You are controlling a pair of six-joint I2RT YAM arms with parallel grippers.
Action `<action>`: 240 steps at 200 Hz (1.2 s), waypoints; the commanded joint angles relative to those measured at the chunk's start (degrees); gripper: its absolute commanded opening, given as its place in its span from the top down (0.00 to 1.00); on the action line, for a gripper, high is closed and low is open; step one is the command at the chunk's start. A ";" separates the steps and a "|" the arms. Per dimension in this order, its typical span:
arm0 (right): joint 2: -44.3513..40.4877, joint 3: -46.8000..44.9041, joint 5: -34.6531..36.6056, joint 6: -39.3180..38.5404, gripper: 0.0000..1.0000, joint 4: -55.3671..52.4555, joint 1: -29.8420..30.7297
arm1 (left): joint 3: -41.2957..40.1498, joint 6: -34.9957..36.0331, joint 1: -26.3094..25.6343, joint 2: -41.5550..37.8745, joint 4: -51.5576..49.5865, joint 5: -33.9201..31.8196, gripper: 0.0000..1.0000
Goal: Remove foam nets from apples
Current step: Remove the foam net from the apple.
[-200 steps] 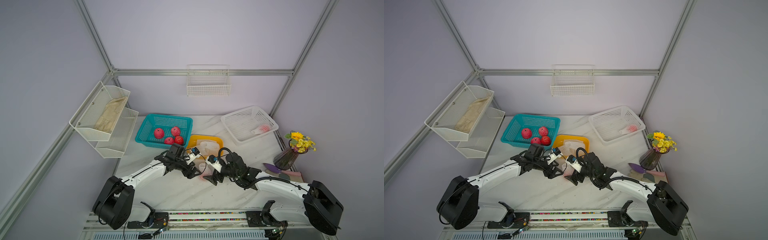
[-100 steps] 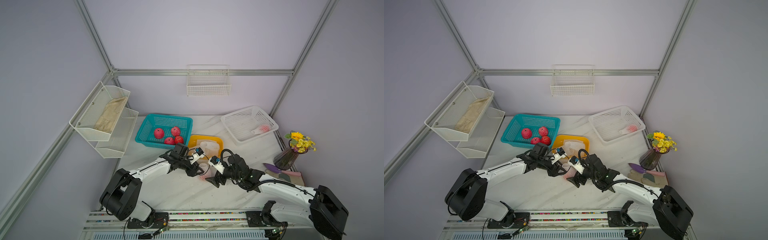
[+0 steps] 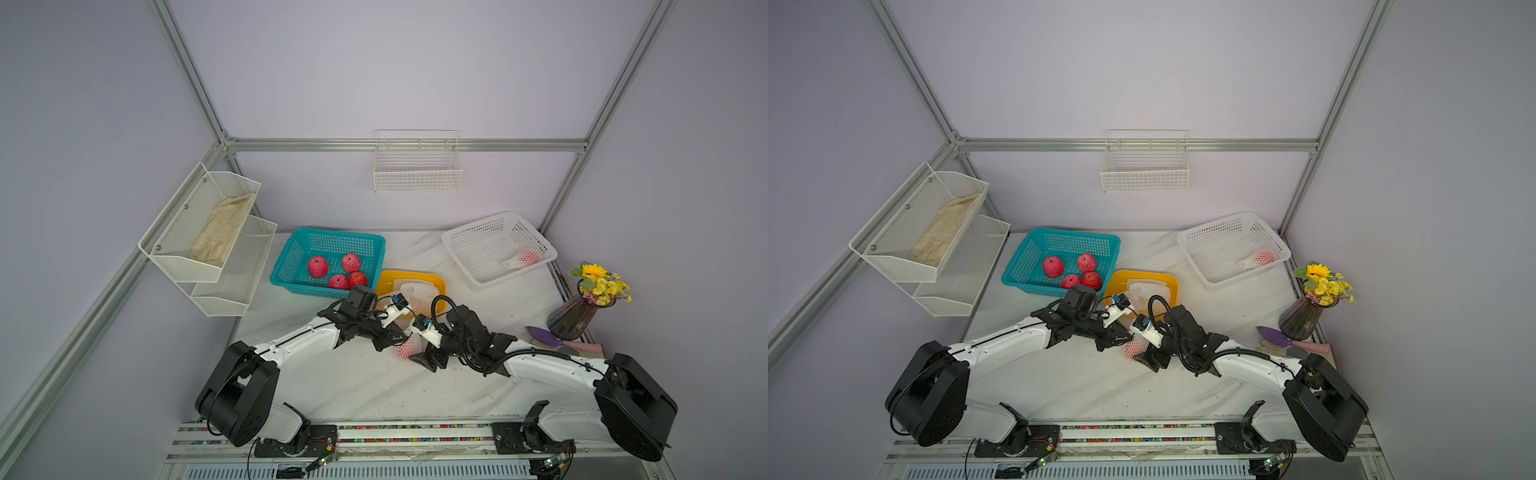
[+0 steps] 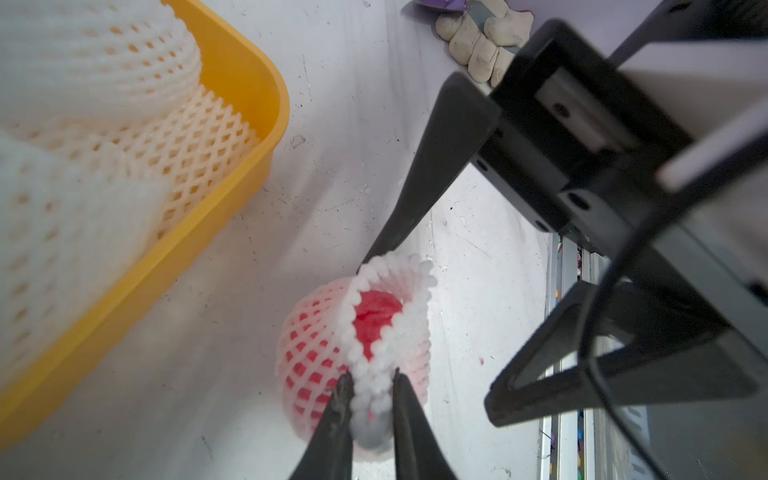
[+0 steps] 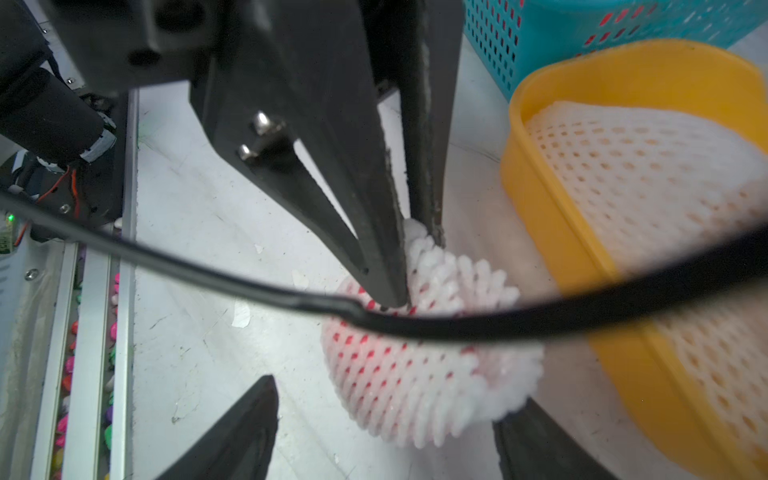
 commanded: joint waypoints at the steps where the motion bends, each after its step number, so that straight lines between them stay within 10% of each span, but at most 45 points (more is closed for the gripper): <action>1: 1.06 1.42 -3.18 -1.12 0.25 2.98 -0.92 | -1.56 -0.23 -0.31 -5.27 2.13 -0.03 0.83; 240: 7.13 2.40 -20.77 -4.88 0.89 10.96 -4.38 | -5.84 -1.29 -0.25 -6.88 4.71 -1.79 0.89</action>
